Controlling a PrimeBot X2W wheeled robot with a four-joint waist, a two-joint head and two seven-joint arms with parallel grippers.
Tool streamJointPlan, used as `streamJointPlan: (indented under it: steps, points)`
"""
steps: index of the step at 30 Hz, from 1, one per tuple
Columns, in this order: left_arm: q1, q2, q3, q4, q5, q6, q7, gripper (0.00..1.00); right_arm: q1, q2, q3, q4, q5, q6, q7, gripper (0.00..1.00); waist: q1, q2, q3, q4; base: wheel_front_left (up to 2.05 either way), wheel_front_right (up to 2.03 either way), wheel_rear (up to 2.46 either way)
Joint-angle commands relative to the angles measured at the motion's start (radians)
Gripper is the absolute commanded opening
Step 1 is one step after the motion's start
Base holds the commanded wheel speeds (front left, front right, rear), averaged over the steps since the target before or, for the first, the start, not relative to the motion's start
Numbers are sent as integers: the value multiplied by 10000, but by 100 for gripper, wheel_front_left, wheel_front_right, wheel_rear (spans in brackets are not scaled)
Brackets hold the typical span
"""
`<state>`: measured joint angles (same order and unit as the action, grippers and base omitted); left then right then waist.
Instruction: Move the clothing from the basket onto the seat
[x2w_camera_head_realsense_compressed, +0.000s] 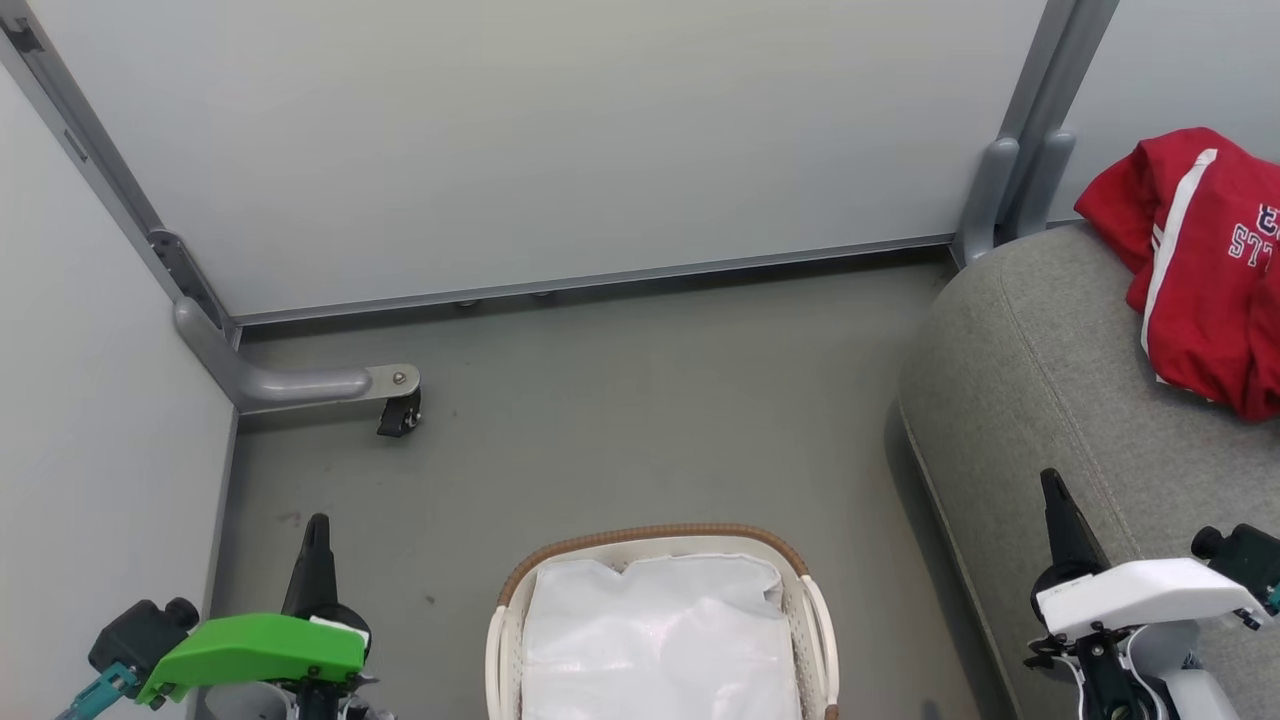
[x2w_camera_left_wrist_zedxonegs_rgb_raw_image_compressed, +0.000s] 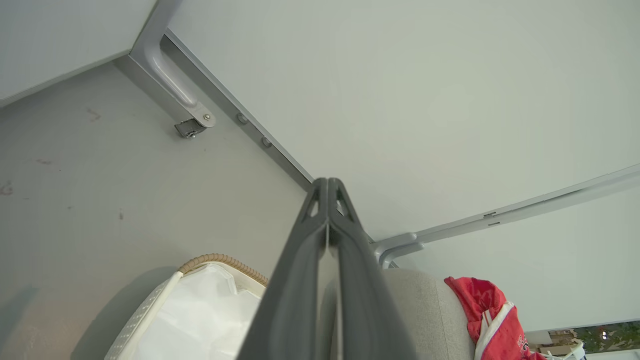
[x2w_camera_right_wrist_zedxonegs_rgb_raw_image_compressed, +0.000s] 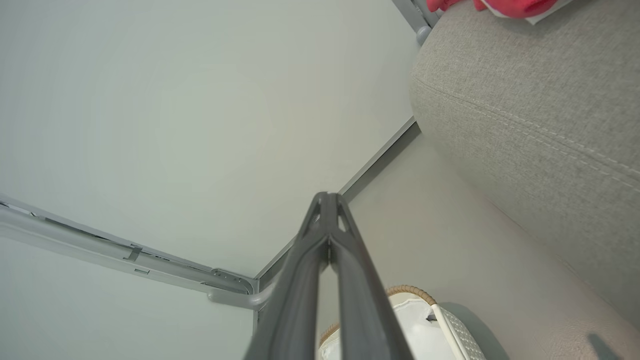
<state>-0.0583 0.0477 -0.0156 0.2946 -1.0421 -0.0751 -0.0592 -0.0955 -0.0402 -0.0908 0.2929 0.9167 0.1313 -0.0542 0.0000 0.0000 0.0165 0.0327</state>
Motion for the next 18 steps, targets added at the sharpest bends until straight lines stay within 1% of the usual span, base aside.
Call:
streamJointPlan:
  steps: [1,18]
  points:
    - [-299,53,89,-151,-264,-62,74,0,-149,-73,-44,-159,327,-3,67,0,0,0,-2,-6,0,0,0]
    - [-384,59,443,-263,-1865,-223,564,0,-161,-91,-106,-267,2259,-5,551,0,0,0,-33,-80,0,0,0]
